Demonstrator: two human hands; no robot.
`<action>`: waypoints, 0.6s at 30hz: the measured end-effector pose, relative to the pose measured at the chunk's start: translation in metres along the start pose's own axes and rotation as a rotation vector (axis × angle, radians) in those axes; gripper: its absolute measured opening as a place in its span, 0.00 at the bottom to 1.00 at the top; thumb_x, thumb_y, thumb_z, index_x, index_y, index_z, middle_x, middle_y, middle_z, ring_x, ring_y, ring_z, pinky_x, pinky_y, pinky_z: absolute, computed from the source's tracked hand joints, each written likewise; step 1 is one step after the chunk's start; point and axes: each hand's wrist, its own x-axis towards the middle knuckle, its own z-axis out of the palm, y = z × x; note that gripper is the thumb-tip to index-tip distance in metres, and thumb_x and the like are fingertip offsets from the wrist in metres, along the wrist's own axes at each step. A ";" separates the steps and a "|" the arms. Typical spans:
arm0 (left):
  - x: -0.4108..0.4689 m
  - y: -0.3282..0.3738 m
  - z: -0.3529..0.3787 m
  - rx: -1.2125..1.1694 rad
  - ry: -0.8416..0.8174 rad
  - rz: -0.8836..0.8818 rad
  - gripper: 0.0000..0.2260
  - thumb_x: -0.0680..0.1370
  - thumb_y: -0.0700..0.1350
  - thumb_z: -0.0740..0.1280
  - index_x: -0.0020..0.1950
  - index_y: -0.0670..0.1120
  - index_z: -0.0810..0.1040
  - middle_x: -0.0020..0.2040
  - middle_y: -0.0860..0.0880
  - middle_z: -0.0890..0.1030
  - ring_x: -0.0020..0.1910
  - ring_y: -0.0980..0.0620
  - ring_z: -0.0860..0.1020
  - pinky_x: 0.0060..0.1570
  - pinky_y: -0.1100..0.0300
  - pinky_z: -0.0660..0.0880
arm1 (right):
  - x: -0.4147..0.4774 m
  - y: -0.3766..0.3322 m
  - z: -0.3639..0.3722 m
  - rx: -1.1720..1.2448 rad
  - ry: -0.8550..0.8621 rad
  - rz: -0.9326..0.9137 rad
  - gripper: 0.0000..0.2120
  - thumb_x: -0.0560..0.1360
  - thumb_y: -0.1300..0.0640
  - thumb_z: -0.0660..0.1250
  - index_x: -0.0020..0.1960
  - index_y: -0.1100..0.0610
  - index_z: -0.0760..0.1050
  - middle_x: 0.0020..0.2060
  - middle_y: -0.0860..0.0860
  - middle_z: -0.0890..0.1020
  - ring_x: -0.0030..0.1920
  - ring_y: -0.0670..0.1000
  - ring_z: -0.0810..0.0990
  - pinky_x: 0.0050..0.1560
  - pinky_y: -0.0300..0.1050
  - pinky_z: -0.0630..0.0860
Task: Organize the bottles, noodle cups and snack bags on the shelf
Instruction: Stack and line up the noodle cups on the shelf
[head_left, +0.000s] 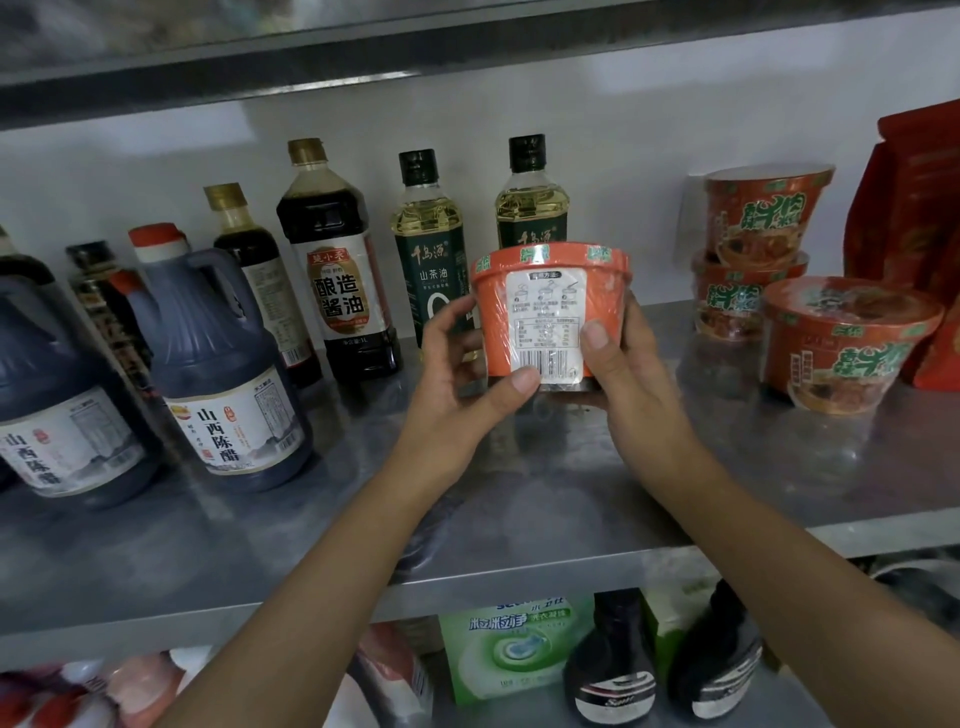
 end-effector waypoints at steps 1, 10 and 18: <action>0.000 0.000 0.000 -0.003 0.000 0.001 0.42 0.62 0.68 0.77 0.70 0.62 0.62 0.67 0.51 0.75 0.64 0.52 0.78 0.55 0.60 0.78 | 0.000 0.000 0.000 -0.003 0.000 0.000 0.28 0.78 0.47 0.61 0.77 0.51 0.61 0.63 0.46 0.80 0.60 0.45 0.82 0.53 0.40 0.80; 0.001 0.002 0.002 -0.027 0.010 -0.148 0.50 0.57 0.72 0.76 0.73 0.51 0.67 0.66 0.53 0.79 0.65 0.53 0.78 0.65 0.53 0.75 | -0.005 0.001 0.002 -0.049 -0.147 -0.009 0.40 0.76 0.40 0.65 0.79 0.44 0.46 0.71 0.40 0.69 0.67 0.38 0.74 0.62 0.35 0.74; 0.004 0.004 -0.007 -0.313 0.019 -0.231 0.39 0.67 0.58 0.70 0.75 0.43 0.67 0.67 0.41 0.79 0.65 0.41 0.78 0.64 0.47 0.77 | -0.006 0.001 -0.004 -0.225 -0.048 -0.106 0.42 0.70 0.38 0.69 0.79 0.46 0.57 0.72 0.43 0.66 0.71 0.44 0.69 0.70 0.44 0.71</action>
